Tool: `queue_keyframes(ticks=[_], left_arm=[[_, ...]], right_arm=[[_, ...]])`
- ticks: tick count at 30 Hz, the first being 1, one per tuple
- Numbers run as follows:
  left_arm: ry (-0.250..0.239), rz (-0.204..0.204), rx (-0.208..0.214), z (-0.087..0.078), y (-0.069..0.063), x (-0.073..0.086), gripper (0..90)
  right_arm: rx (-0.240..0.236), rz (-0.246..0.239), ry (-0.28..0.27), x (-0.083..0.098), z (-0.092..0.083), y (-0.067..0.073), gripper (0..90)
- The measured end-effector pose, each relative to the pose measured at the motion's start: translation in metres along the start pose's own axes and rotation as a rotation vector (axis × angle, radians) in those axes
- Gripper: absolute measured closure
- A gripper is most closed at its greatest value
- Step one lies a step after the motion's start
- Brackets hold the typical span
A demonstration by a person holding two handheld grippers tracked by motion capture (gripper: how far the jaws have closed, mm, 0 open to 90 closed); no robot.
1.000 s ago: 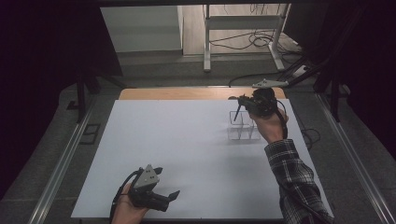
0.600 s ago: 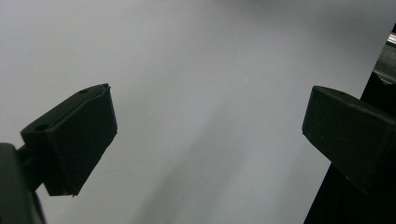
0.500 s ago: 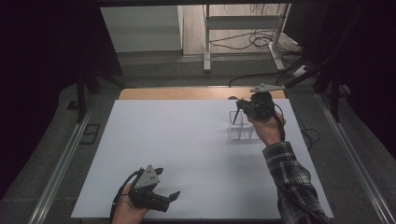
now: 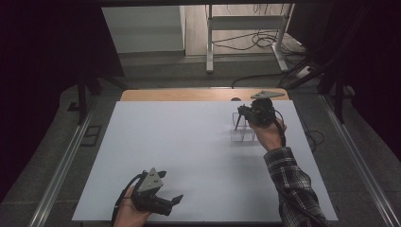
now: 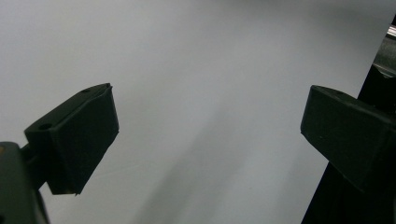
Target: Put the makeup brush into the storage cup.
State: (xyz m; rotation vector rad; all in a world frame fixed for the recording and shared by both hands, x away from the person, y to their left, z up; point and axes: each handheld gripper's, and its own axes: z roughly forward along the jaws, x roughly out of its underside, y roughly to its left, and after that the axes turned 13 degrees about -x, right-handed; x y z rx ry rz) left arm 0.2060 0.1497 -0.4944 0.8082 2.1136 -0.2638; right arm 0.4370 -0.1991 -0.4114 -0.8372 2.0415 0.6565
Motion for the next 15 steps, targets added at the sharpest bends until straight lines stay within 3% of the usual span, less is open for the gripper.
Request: queue_keyframes(ticks=[6, 15], left_arm=[[-0.011, -0.018, -0.002, -0.0008, 0.0006, 0.0001, 4.4], [-0.009, -0.011, -0.003, -0.0008, 0.0005, 0.0003, 4.4]], right_arm=[[0.001, 0.000, 0.008, 0.0053, 0.0056, -0.0002, 82.6], [0.005, 0.002, 0.018, 0.0085, 0.0092, -0.0011, 82.4]])
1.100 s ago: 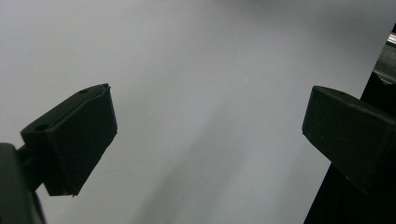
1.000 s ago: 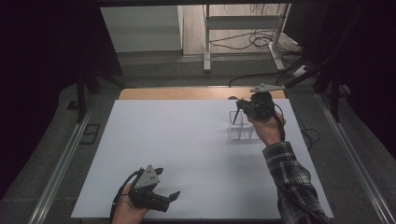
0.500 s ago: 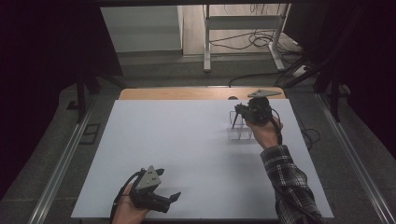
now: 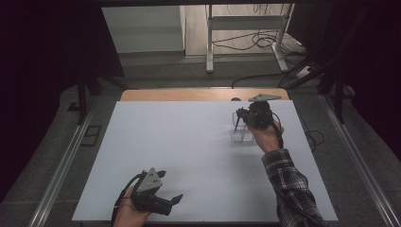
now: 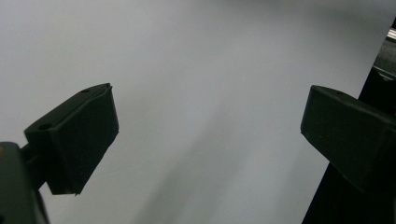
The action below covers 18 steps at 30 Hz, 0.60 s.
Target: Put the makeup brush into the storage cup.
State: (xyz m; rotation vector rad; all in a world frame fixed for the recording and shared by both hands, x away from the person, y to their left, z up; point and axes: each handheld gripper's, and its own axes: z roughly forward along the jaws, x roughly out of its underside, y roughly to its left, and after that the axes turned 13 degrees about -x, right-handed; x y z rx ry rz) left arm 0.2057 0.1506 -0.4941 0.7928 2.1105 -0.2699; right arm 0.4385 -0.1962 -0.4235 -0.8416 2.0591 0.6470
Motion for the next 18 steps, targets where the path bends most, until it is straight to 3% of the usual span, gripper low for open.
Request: queue_keyframes(ticks=[5, 7, 13, 18], left_arm=[[0.001, 0.000, -0.002, -0.0003, -0.0003, 0.0004, 4.5], [0.001, -0.001, -0.001, -0.0004, -0.0002, 0.0004, 4.5], [0.002, 0.003, -0.003, -0.0007, -0.0001, 0.0005, 4.5], [0.000, 0.000, -0.004, -0.0009, 0.0002, 0.0004, 4.4]], right_arm=[[0.003, -0.009, 0.003, -0.0003, 0.0010, 0.0001, 81.5], [0.001, -0.012, 0.003, -0.0012, 0.0011, 0.0005, 76.9], [0.030, -0.017, -0.004, -0.0039, 0.0020, 0.0010, 49.2], [0.034, 0.006, -0.002, -0.0056, 0.0028, -0.0023, 30.4]])
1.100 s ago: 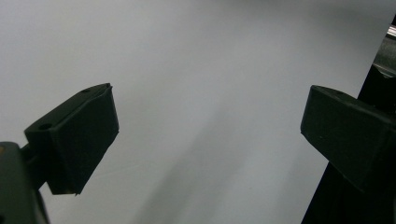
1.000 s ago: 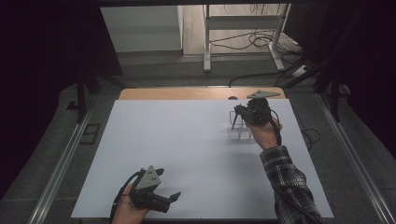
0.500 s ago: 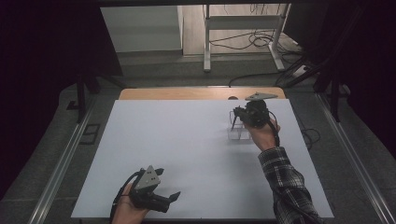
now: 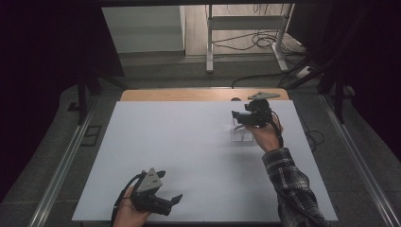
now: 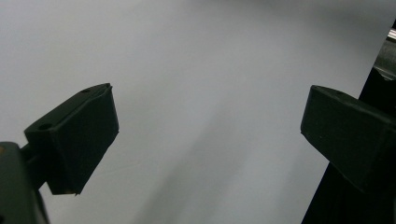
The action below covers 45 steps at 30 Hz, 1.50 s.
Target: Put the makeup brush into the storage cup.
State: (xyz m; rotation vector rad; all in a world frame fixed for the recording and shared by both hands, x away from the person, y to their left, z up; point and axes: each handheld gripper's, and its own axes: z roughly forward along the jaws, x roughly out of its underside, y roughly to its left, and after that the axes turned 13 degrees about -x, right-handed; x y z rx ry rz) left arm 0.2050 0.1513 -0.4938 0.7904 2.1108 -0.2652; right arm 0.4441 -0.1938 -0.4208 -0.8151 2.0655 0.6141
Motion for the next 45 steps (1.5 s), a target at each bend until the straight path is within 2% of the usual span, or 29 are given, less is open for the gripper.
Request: queue_keyframes(ticks=[1, 3, 4, 10, 19, 33, 45], left_arm=[[0.000, 0.000, 0.000, 0.000, 0.000, 0.000, 4.3], [-0.003, -0.003, -0.001, 0.000, 0.000, 0.000, 4.3], [-0.009, -0.011, 0.000, -0.001, 0.001, 0.000, 4.2], [-0.019, -0.041, 0.009, -0.002, 0.003, 0.000, 3.9], [-0.028, -0.069, 0.016, -0.005, 0.007, 0.000, 4.1], [-0.027, -0.049, -0.016, -0.010, 0.008, 0.000, 4.1], [-0.055, -0.040, -0.039, -0.015, 0.009, 0.002, 4.0]], right_arm=[[0.000, 0.000, 0.000, 0.000, 0.000, 0.000, 30.4], [-0.011, 0.012, -0.010, -0.001, 0.000, -0.002, 22.7], [-0.019, 0.019, -0.015, -0.002, 0.000, -0.003, 16.0], [-0.017, -0.002, 0.002, -0.003, 0.002, 0.000, 8.9], [-0.027, 0.002, 0.015, -0.005, 0.003, 0.003, 7.0], [-0.041, -0.015, 0.020, -0.008, -0.002, 0.011, 6.6], [-0.059, -0.024, 0.029, -0.009, -0.007, 0.018, 6.5]])
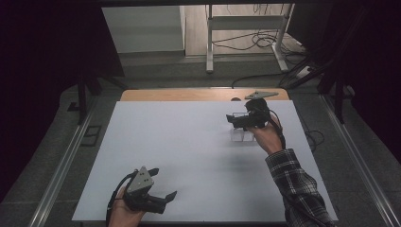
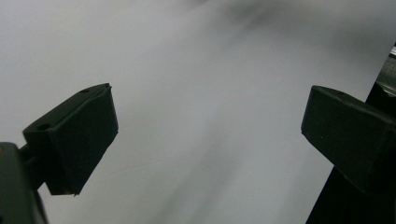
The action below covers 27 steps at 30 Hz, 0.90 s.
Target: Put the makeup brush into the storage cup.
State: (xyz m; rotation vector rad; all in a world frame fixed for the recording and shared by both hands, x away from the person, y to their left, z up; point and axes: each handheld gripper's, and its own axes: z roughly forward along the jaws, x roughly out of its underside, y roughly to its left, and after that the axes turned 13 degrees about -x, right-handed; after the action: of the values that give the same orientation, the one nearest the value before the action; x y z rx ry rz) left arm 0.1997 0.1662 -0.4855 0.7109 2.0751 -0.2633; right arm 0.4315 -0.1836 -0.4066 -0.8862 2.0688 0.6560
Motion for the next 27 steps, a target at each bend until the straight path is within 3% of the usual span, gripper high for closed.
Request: queue_keyframes(ticks=[27], left_arm=[[-0.011, 0.017, -0.021, 0.001, -0.001, 0.000, 3.9]], right_arm=[[-0.024, -0.018, 0.001, 0.004, -0.013, 0.014, 5.5]])
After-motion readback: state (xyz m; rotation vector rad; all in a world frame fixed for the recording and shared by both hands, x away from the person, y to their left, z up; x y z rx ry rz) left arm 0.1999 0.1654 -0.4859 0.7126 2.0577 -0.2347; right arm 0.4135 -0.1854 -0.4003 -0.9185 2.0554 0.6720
